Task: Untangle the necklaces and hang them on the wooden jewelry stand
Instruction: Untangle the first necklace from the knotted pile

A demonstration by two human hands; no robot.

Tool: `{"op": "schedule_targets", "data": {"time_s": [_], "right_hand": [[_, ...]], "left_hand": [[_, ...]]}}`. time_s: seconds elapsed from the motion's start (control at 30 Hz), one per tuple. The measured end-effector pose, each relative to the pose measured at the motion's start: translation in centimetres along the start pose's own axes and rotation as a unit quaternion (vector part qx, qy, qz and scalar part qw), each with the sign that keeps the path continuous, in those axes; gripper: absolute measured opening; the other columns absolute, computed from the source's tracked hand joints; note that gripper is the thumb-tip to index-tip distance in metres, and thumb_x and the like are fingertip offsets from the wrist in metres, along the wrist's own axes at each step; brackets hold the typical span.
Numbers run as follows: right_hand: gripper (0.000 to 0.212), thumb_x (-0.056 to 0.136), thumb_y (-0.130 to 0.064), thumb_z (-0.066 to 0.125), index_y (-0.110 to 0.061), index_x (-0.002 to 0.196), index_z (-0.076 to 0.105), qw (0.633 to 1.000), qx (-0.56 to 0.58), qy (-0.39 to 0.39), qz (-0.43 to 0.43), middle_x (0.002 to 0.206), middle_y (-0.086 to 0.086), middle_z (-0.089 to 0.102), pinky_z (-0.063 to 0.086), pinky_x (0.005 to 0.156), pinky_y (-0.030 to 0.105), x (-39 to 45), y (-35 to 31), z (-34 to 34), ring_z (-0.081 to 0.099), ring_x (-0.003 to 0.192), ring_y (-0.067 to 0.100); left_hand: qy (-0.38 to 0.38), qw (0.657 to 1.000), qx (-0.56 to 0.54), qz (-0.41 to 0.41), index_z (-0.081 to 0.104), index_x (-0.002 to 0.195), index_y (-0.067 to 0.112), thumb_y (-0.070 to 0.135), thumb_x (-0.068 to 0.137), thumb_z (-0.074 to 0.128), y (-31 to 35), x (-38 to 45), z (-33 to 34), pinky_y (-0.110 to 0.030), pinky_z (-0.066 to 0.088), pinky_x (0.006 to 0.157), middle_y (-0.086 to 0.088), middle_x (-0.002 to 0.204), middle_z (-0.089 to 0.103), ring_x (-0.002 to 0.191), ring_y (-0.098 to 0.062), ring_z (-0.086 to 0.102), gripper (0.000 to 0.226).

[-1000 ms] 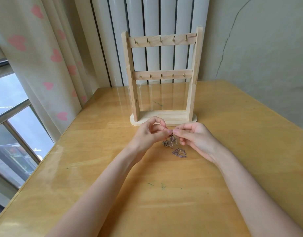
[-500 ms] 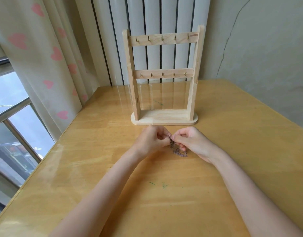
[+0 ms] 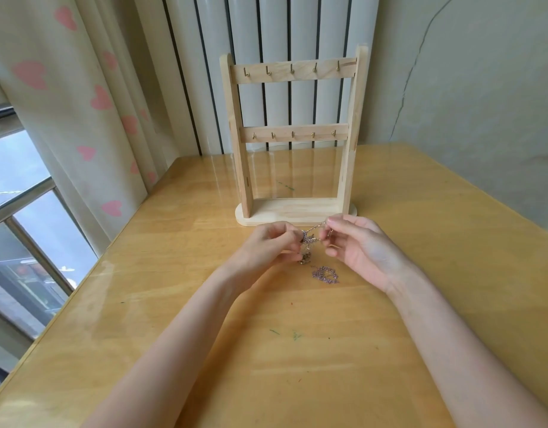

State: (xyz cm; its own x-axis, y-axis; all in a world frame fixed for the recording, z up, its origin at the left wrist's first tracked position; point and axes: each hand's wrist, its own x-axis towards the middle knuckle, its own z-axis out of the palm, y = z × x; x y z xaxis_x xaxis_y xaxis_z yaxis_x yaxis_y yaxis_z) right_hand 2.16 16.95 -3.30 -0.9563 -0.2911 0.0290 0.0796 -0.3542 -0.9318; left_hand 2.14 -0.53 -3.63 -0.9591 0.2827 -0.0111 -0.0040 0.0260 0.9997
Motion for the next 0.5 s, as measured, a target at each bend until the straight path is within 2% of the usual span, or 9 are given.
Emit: {"op": "schedule_targets", "data": {"time_s": [0.1, 0.17, 0.23, 0.33, 0.43, 0.5], "right_hand": [[0.014, 0.088, -0.006, 0.053, -0.009, 0.075, 0.055, 1.000, -0.028, 0.006, 0.009, 0.060, 0.002, 0.057, 0.038, 0.045, 0.018, -0.02, 0.05, 0.25, 0.048, 0.053, 0.011], [0.015, 0.089, -0.006, 0.053, -0.009, 0.075, 0.055, 0.999, -0.026, 0.010, 0.018, 0.058, 0.001, 0.053, 0.035, 0.043, 0.018, 0.04, 0.22, 0.29, 0.045, 0.050, 0.011], [0.015, 0.090, -0.006, 0.051, -0.009, 0.076, 0.054, 0.999, -0.021, 0.012, 0.021, 0.054, -0.002, 0.049, 0.031, 0.042, 0.018, 0.09, 0.35, 0.40, 0.040, 0.048, 0.010], [0.016, 0.091, -0.008, 0.051, -0.012, 0.076, 0.055, 1.000, -0.015, 0.022, 0.007, 0.049, -0.005, 0.041, 0.031, 0.048, 0.020, 0.22, 0.50, 0.54, 0.036, 0.050, 0.009], [0.013, 0.091, -0.009, 0.052, -0.012, 0.079, 0.056, 0.998, -0.031, 0.046, -0.025, 0.047, -0.006, 0.039, 0.038, 0.057, 0.020, 0.27, 0.56, 0.64, 0.044, 0.056, 0.011], [0.012, 0.091, -0.009, 0.052, -0.011, 0.080, 0.056, 0.997, -0.047, 0.053, -0.038, 0.047, -0.004, 0.042, 0.039, 0.053, 0.019, 0.14, 0.43, 0.80, 0.050, 0.055, 0.012]], "left_hand": [[-0.012, 0.991, -0.130, -0.030, 0.056, 0.075, 0.012, 0.004, 0.092, 0.050, 0.23, 0.13, 0.20, -0.019, 0.055, 0.072, -0.001, 0.075, 0.063, 0.070, -0.009, 0.063, 0.020], [-0.028, 0.982, -0.185, -0.038, 0.053, 0.077, 0.012, 0.000, 0.091, 0.048, 0.38, 0.06, 0.41, -0.017, 0.054, 0.063, -0.003, 0.077, 0.066, 0.063, -0.011, 0.062, 0.020], [-0.030, 0.983, -0.177, -0.042, 0.051, 0.078, 0.013, -0.001, 0.092, 0.045, 0.42, -0.05, 0.58, -0.016, 0.050, 0.053, -0.003, 0.074, 0.066, 0.056, -0.009, 0.058, 0.021], [-0.024, 0.984, -0.166, -0.063, 0.055, 0.087, 0.011, 0.000, 0.093, 0.043, 0.28, -0.06, 0.83, -0.017, 0.045, 0.047, -0.008, 0.081, 0.061, 0.059, -0.014, 0.057, 0.017], [-0.029, 0.987, -0.132, -0.085, 0.059, 0.094, 0.012, 0.016, 0.092, 0.053, -0.07, -0.03, 0.82, -0.017, 0.048, 0.053, -0.006, 0.088, 0.060, 0.066, -0.015, 0.053, 0.007], [-0.044, 0.995, -0.064, -0.070, 0.061, 0.090, 0.015, 0.018, 0.085, 0.064, -0.30, -0.09, 0.69, -0.017, 0.046, 0.059, -0.001, 0.083, 0.062, 0.069, -0.011, 0.051, 0.006]]}}
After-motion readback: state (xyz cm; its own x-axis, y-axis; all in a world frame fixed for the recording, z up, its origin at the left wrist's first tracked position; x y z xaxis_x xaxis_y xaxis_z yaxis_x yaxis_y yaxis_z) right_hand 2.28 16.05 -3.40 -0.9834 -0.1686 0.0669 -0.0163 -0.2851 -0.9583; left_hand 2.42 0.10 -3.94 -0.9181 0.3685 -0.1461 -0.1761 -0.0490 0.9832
